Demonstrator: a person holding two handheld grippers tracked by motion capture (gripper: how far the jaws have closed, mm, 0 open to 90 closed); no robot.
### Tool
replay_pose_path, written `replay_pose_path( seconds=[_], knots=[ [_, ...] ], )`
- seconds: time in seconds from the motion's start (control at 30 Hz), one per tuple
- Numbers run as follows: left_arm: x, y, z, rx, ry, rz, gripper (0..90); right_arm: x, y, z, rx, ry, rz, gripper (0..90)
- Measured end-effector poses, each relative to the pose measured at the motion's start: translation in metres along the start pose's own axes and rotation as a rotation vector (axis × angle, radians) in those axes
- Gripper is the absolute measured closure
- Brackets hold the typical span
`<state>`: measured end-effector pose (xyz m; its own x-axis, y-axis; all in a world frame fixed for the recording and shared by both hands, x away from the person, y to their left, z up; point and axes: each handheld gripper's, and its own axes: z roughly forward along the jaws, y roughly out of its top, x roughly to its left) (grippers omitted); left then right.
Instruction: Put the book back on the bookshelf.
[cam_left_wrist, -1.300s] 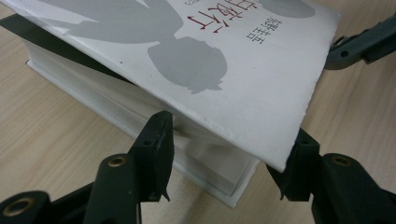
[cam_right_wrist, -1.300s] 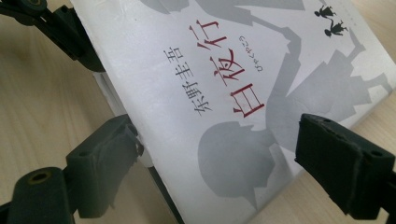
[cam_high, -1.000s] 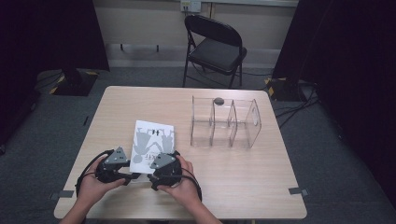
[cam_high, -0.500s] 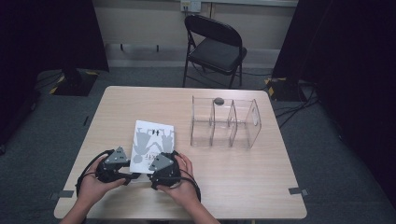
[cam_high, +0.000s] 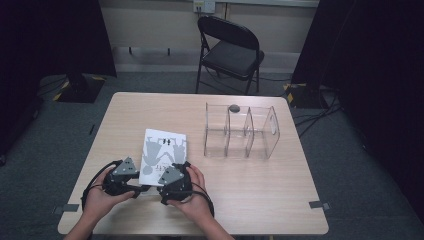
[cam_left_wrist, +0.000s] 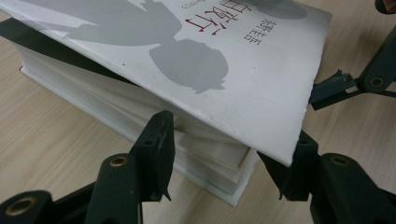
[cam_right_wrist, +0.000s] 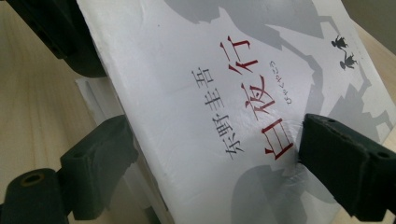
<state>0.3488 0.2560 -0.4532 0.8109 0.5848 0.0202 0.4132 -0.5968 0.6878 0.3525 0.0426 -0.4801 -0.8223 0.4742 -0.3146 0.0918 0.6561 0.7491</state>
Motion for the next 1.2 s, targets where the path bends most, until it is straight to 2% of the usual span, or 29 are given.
replay_pose_path(
  seconds=[0.13,0.17,0.2,0.27,0.4,0.5,0.53,0.57,0.6,0.63,0.7,0.77,0.8,0.83,0.87,0.93,1.0,1.03,1.07,1.2],
  knots=[
    [0.0,0.0,0.0,-0.003,-0.003,0.0,46.5,-0.002,0.0,-0.001,-0.003,0.009,0.012,9.9],
    [0.0,0.0,0.001,-0.021,-0.004,-0.016,46.5,-0.003,0.0,-0.001,-0.005,0.014,0.018,10.6],
    [0.001,0.0,0.0,-0.008,-0.007,-0.006,46.5,-0.004,0.001,-0.003,-0.008,0.025,0.049,13.5],
    [0.001,0.0,-0.001,-0.009,-0.008,-0.006,46.5,-0.006,0.003,-0.004,0.002,0.038,0.062,13.9],
    [0.001,0.001,-0.002,-0.002,-0.004,-0.007,46.6,-0.008,0.004,-0.007,0.01,0.058,0.078,15.5],
    [0.001,0.001,-0.001,-0.01,-0.006,-0.005,46.7,-0.008,0.004,-0.007,0.011,0.057,0.079,15.1],
    [0.0,0.001,-0.002,-0.009,-0.003,-0.003,46.8,-0.006,0.004,-0.006,0.008,0.036,0.06,15.1],
    [0.0,0.001,-0.002,-0.009,-0.003,-0.003,46.9,-0.006,0.004,-0.006,0.008,0.036,0.06,15.1],
    [0.0,0.001,-0.001,-0.012,-0.003,-0.004,46.9,-0.003,0.003,-0.004,0.012,0.005,0.023,14.7],
    [0.0,0.001,-0.001,-0.012,-0.003,-0.004,46.9,-0.003,0.003,-0.004,0.012,0.005,0.023,14.7],
    [0.0,0.001,-0.002,-0.005,-0.004,-0.004,47.0,0.0,0.002,-0.001,0.02,-0.032,-0.008,16.3],
    [0.0,0.0,-0.001,-0.01,-0.001,-0.011,47.0,-0.001,0.002,0.0,0.018,-0.028,-0.02,17.6],
    [-0.001,0.0,0.0,-0.022,0.011,-0.008,47.0,-0.002,0.004,-0.002,0.022,-0.026,-0.032,24.7],
    [-0.001,0.0,0.0,-0.022,0.011,-0.008,45.9,-0.002,0.004,-0.002,0.022,-0.026,-0.032,24.7],
    [-0.004,0.002,0.002,-0.018,0.03,0.022,41.6,0.002,0.007,-0.007,0.036,-0.053,-0.083,35.1],
    [-0.005,0.003,0.002,-0.024,0.045,0.03,33.1,0.003,0.008,-0.01,0.035,-0.076,-0.124,41.1],
    [-0.007,0.003,0.0,-0.021,0.079,0.074,30.4,0.005,0.007,-0.011,0.025,-0.093,-0.127,43.9],
    [-0.006,0.002,-0.001,-0.024,0.092,0.08,27.4,0.004,0.007,-0.014,0.021,-0.109,-0.131,48.0],
    [-0.002,-0.002,-0.003,-0.029,0.088,0.07,23.2,0.003,0.01,-0.018,0.022,-0.127,-0.138,52.4],
    [0.007,-0.009,-0.006,-0.007,0.089,0.052,19.1,-0.004,0.014,-0.023,0.036,-0.133,-0.132,56.6]
  ],
)
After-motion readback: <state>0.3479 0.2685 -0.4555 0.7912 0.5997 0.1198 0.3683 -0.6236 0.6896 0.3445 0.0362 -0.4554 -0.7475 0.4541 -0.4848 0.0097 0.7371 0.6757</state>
